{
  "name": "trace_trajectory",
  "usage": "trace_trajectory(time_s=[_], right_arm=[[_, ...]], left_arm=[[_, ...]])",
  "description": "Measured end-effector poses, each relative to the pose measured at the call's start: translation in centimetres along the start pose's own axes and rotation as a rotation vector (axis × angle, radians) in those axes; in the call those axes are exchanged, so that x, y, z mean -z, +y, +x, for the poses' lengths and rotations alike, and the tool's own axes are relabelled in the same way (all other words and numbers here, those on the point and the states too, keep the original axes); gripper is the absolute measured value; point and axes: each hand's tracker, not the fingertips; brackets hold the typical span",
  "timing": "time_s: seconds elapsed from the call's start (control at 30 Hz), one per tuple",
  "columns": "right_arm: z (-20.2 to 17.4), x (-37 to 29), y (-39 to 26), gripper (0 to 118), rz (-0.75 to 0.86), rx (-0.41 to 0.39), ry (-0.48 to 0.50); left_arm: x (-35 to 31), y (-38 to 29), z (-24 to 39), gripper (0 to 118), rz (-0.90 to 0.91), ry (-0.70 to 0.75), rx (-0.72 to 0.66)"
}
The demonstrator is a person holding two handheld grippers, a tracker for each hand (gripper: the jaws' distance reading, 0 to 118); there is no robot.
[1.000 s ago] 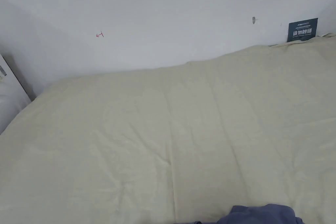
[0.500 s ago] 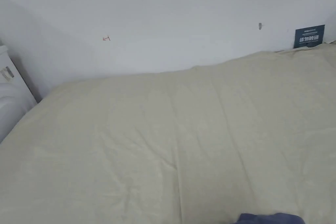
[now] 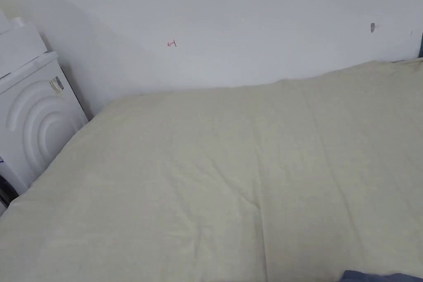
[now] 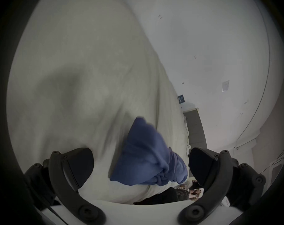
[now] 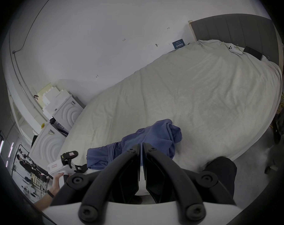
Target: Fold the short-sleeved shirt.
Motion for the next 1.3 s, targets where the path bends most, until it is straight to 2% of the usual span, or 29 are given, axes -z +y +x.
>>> trace_trajectory(time_s=[0.07,0.13,0.17,0.2,0.23,0.27,0.4,0.5,0.67,0.77,0.83,0.87,0.9,0.97,1.03,1.17,1.3], right_arm=[[0.0,-0.2,0.1,3,0.000,0.001,-0.006],[-0.2,-0.4,0.2,3,0.005,-0.002,-0.015],[-0.2,-0.5,0.3,3,0.006,-0.005,-0.015],[-0.2,-0.7,0.4,3,0.008,-0.009,-0.019],[-0.2,-0.9,0.5,3,0.013,-0.013,-0.024],[-0.1,-1.0,0.5,2,0.019,-0.014,-0.027],[0.0,-0.9,0.6,3,0.020,0.007,-0.028],[-0.1,-0.8,0.5,3,0.020,0.008,-0.027],[-0.4,-0.2,0.4,3,0.007,-0.008,-0.009],[-0.3,0.7,0.4,3,-0.003,-0.001,0.013],[-0.2,1.0,0.3,3,-0.003,0.003,0.025],[-0.2,1.1,0.3,3,-0.007,0.004,0.031],[-0.1,1.3,0.2,3,-0.010,0.006,0.032],[0.1,1.4,0.0,3,-0.013,0.013,0.032],[0.2,1.0,0.0,3,-0.011,0.022,0.038],[0.9,-0.3,-0.1,3,0.011,0.036,0.018],[2.7,-2.1,0.1,3,0.054,0.070,-0.041]], left_arm=[[1.2,-0.9,1.1,118,0.006,-0.091,0.059],[2.7,-1.4,1.2,115,-0.025,-0.109,-0.005],[3.0,-1.5,0.9,104,-0.016,-0.115,-0.040],[3.1,-1.4,0.8,78,0.016,-0.118,-0.075],[3.2,-1.4,0.3,27,0.046,-0.109,-0.117],[3.3,-1.4,0.0,22,0.056,-0.084,-0.136],[2.5,-1.5,0.1,21,0.056,-0.076,-0.094],[0.9,-1.0,0.0,21,0.093,-0.122,-0.117],[-4.7,2.0,-0.1,21,0.175,-0.009,0.017],[-8.6,3.6,2.2,21,0.233,0.073,0.157],[-10.1,3.3,5.7,21,0.266,0.148,0.366],[-10.3,2.8,7.5,21,0.286,0.185,0.513],[-9.7,1.9,9.4,21,0.261,0.188,0.626],[-7.7,0.0,12.8,21,0.208,0.198,0.672],[-4.2,-3.5,15.9,21,0.173,0.187,0.825],[3.3,-9.6,18.0,21,0.020,0.131,0.931],[10.8,-14.7,17.1,24,-0.146,0.370,1.087]])
